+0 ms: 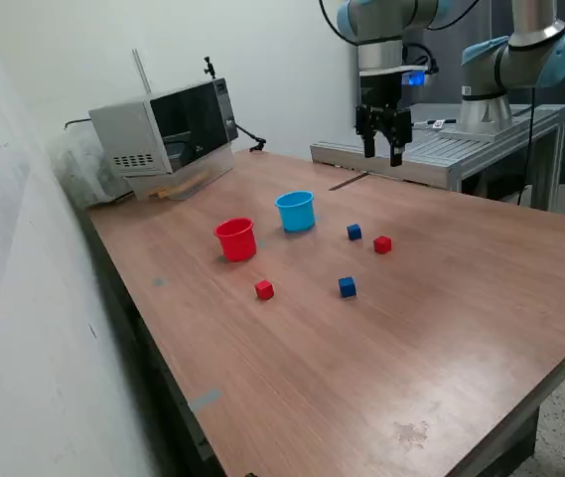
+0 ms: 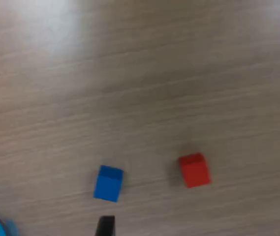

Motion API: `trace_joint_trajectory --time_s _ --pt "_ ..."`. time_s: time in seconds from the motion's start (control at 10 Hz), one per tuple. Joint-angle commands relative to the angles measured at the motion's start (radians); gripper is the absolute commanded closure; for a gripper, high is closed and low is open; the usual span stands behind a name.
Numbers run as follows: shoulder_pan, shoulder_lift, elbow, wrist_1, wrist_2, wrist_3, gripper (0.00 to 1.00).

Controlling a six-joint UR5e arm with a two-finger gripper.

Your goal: Place red objects in the red bin, and blue objects in the blue bin.

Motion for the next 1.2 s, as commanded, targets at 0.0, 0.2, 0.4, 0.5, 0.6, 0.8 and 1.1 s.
trace_joint_trajectory --time_s 0.0,0.2,0.4,0.5,0.6,0.8,1.1 --pt "-0.048 0.088 -0.007 -0.069 -0.004 0.009 0.0" --pt "-0.054 0.14 -0.011 -0.104 -0.007 0.008 0.0" --pt "-0.067 0.173 -0.008 -0.123 -0.009 0.008 0.0" --pt "-0.07 0.186 -0.009 -0.138 -0.009 0.008 0.0" --pt "-0.074 0.2 -0.011 -0.144 -0.009 0.008 0.0" --pt "-0.091 0.225 -0.009 -0.154 -0.009 0.008 0.0" --pt "-0.111 0.239 -0.009 -0.157 -0.024 0.008 0.0"
